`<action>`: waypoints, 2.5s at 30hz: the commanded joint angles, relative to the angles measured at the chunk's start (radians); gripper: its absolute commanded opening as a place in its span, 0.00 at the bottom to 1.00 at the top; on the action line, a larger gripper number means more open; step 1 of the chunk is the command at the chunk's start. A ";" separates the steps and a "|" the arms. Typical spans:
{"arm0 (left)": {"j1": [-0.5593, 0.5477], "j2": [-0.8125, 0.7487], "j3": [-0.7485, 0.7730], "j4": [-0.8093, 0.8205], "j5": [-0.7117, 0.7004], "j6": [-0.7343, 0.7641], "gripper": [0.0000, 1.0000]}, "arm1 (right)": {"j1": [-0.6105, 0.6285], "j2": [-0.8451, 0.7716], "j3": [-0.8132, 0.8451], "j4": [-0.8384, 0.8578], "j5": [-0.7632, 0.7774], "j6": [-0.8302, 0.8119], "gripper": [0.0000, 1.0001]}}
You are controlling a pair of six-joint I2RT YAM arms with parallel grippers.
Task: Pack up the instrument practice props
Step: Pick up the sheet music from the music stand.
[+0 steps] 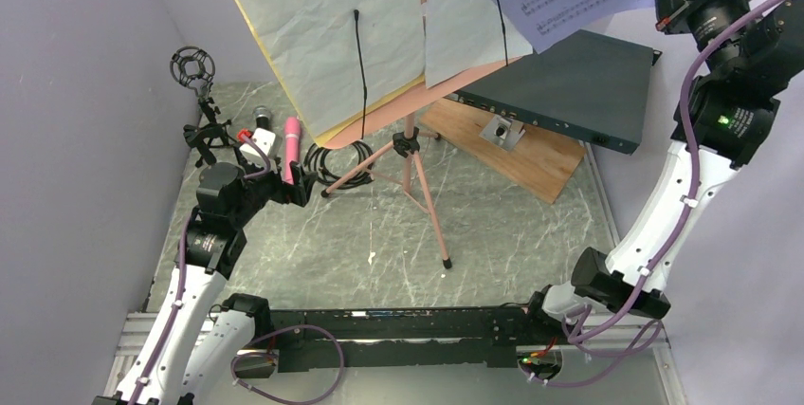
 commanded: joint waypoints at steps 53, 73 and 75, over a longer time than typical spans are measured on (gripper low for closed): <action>-0.308 0.144 -0.163 0.804 0.476 -0.568 0.99 | -0.285 -0.728 -0.604 -1.012 -0.397 -1.085 0.00; -0.623 0.506 -0.167 1.046 0.117 -0.825 0.99 | -0.284 -0.768 -0.931 -1.071 -0.694 -1.150 0.00; -0.637 0.514 -0.173 1.045 0.112 -0.780 0.99 | -0.283 -0.763 -0.943 -1.071 -0.713 -1.163 0.00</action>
